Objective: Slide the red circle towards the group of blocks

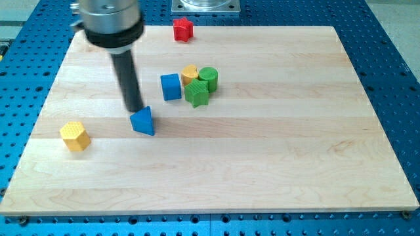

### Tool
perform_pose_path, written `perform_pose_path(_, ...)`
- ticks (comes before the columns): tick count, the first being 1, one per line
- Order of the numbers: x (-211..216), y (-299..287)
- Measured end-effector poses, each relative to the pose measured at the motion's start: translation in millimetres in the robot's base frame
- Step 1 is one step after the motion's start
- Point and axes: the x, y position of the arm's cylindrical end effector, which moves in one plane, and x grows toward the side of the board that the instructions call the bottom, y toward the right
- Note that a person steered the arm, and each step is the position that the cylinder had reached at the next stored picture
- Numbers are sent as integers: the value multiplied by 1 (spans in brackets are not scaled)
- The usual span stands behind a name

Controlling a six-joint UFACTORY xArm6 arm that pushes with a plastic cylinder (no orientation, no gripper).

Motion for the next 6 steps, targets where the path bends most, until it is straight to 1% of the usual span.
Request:
perform_pose_path(1,-58,-51)
perform_pose_path(2,-122,-53)
perform_pose_path(3,-125,2)
perform_pose_path(4,-98,40)
perform_pose_path(5,-133,43)
perform_pose_path(6,-115,52)
